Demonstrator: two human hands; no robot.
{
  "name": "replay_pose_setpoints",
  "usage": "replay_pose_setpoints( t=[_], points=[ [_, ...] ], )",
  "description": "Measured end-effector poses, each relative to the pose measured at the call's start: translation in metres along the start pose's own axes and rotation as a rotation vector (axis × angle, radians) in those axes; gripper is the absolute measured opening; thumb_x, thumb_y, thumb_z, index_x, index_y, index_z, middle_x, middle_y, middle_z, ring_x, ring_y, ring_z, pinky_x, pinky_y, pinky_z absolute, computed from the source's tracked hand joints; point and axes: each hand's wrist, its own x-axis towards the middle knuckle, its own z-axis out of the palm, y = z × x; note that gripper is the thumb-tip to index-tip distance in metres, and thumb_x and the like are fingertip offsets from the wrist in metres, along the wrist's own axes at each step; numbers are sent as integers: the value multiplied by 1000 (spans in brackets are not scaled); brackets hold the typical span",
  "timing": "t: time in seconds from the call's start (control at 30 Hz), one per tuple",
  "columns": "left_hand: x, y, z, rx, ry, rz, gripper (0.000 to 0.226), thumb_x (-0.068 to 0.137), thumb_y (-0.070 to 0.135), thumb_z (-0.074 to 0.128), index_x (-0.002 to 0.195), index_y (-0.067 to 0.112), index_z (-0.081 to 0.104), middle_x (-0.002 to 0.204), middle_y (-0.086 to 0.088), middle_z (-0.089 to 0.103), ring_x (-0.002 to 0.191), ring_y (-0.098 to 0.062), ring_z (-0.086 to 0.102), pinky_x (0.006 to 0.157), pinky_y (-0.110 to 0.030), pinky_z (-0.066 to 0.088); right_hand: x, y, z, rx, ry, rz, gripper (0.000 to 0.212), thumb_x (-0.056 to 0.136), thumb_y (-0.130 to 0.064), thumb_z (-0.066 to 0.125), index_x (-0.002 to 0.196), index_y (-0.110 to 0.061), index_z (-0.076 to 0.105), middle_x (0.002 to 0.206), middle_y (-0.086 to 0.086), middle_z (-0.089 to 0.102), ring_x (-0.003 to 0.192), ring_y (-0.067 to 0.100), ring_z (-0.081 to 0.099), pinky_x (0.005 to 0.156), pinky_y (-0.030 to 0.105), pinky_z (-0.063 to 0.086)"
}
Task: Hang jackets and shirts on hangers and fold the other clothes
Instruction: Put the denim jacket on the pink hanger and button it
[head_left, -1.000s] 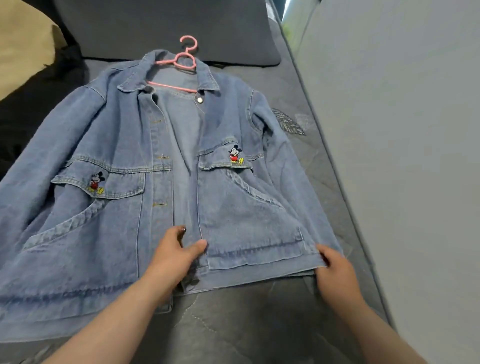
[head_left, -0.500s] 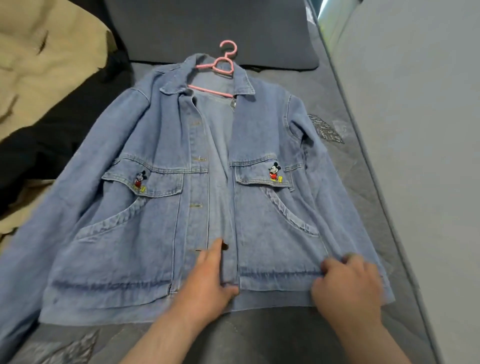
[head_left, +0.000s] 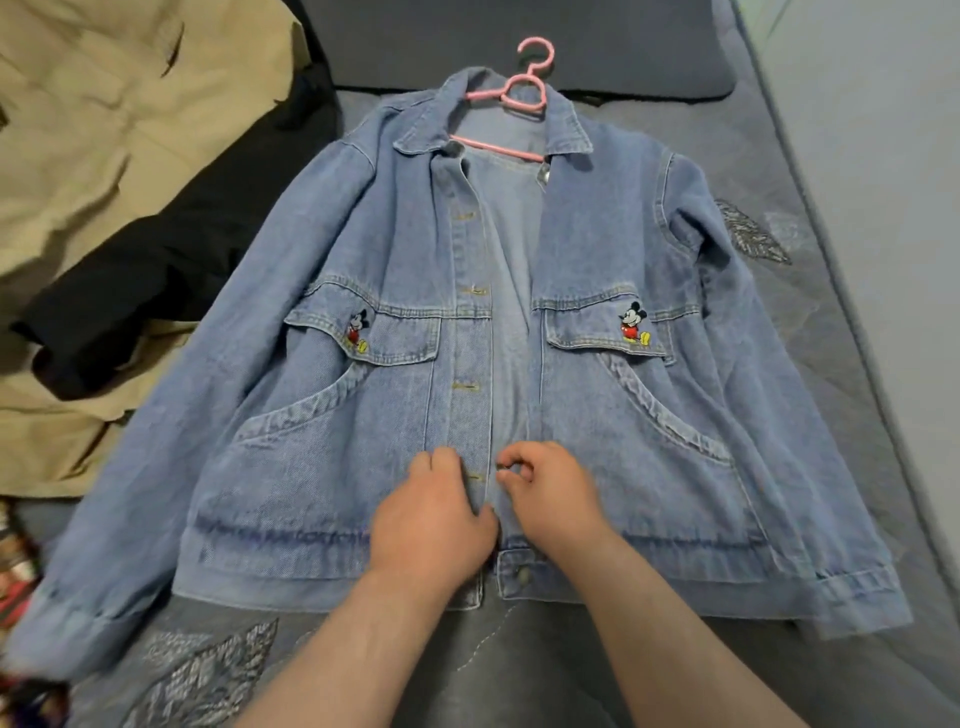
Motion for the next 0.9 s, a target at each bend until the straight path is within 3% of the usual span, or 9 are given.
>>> replay_pose_setpoints(
  t=[0.07, 0.17, 0.27, 0.33, 0.43, 0.57, 0.7, 0.8, 0.9],
  points=[
    [3, 5, -3, 72, 23, 6, 30, 84, 35, 53, 108, 18, 47, 113, -4, 55, 105, -27, 58, 81, -37, 47, 1, -1, 3, -5, 16, 22, 18, 89, -18, 61, 76, -32, 61, 87, -7, 58, 76, 11, 55, 75, 28, 47],
    [7, 4, -6, 54, 1, 52, 19, 82, 23, 50, 101, 20, 54, 103, -4, 63, 99, -28, 59, 77, -35, 45, -2, 4, 1, 81, 36, 50, 24, 89, -16, 60, 69, -28, 60, 65, -9, 58, 67, 12, 54, 68, 31, 47],
    [14, -2, -8, -405, -28, 40, 14, 79, 9, 56, 83, 22, 60, 74, 4, 61, 75, -18, 58, 67, -31, 43, -7, 5, -2, 217, 42, 71, 29, 90, -11, 61, 67, -29, 60, 57, -9, 53, 56, 5, 46, 60, 26, 42],
    [17, 0, -7, -747, -70, -8, 20, 79, -2, 58, 73, 16, 64, 59, 9, 53, 55, -6, 45, 58, -27, 37, -11, 5, 1, 317, 37, 83, 28, 89, -7, 60, 70, -27, 60, 60, -7, 58, 58, 5, 49, 61, 25, 43],
    [13, 9, -6, -866, -166, 11, 22, 82, -4, 58, 71, 11, 69, 59, 2, 50, 56, -8, 38, 57, -27, 30, -17, 2, 4, 421, 44, 86, 26, 86, 0, 60, 73, -23, 59, 67, 0, 61, 62, 9, 52, 64, 31, 45],
    [15, 9, -6, -859, -180, 23, 25, 82, -5, 58, 70, 13, 73, 56, 5, 52, 55, -6, 39, 54, -25, 31, -21, -4, -2, 525, 74, 151, 28, 87, 5, 58, 74, -21, 60, 65, -5, 62, 58, 2, 54, 60, 18, 44],
    [11, 3, -10, -916, -231, -10, 39, 81, -10, 55, 76, 20, 79, 58, 8, 63, 52, -1, 47, 51, -17, 36, -26, -9, -4, 572, 97, 189, 23, 87, 1, 62, 74, -18, 61, 65, -3, 62, 51, -1, 50, 51, 14, 39],
    [16, 1, -6, -1007, -278, -133, 33, 84, -12, 49, 89, 7, 76, 68, -1, 69, 56, -10, 61, 54, -22, 48, -25, -8, -2, 558, 126, 204, 21, 85, 1, 61, 76, -18, 62, 65, -4, 59, 50, -3, 49, 52, 11, 39],
    [17, 4, 0, -1108, -327, -259, 26, 90, -11, 44, 94, 1, 67, 66, -9, 60, 45, -17, 57, 40, -24, 46, -25, -8, 0, 512, 133, 230, 19, 84, 0, 56, 79, -17, 64, 60, -10, 56, 49, -1, 46, 50, 12, 38]
  ],
)
